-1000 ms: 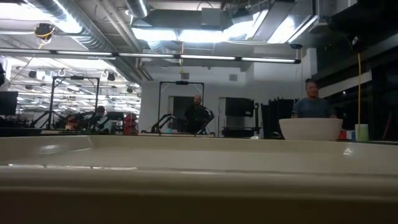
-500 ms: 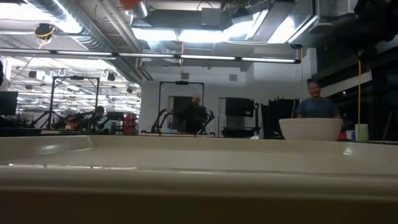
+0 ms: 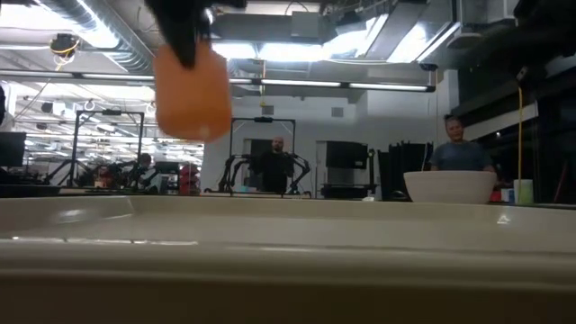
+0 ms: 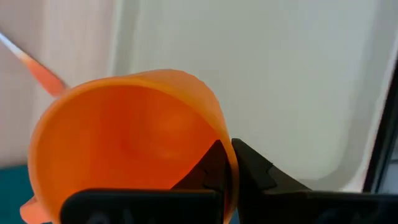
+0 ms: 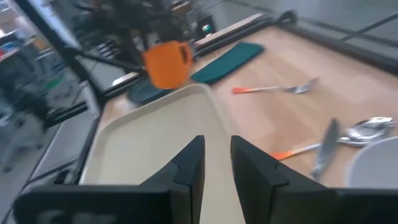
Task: Set up tray
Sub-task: Put the mug on the tray
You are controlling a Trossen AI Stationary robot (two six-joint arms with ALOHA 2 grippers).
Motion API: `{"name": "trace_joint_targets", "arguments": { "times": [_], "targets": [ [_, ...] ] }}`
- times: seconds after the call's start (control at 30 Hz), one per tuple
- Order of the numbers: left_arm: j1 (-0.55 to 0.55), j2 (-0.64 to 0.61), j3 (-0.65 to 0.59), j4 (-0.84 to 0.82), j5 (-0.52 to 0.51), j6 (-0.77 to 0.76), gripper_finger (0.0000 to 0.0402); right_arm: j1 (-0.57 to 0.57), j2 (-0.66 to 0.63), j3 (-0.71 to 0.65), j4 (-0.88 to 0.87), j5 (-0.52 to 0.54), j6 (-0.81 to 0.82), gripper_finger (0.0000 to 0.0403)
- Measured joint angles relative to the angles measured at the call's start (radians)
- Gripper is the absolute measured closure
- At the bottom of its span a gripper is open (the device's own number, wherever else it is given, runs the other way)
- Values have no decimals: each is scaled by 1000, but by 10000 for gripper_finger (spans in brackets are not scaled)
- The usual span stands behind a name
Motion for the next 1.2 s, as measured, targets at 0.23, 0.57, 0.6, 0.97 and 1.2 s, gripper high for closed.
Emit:
{"name": "trace_joint_targets", "arguments": {
  "times": [0.23, 0.57, 0.6, 0.97, 1.2],
  "targets": [
    [-2, 0, -161, 117, -12, -101, 398, 0, 0, 0, 0, -43, -22, 320],
    [-1, -3, -283, 265, -11, -139, 396, 0, 0, 0, 0, -43, -25, 320],
    [-2, -3, -289, 275, -11, -139, 394, 0, 0, 0, 0, -43, -25, 320],
    [11, -2, -297, 340, 10, -105, 339, 0, 0, 0, 0, -44, -26, 320],
    [10, -1, -278, 309, 11, -110, 266, 0, 0, 0, 0, -44, -26, 320]
  ]
}}
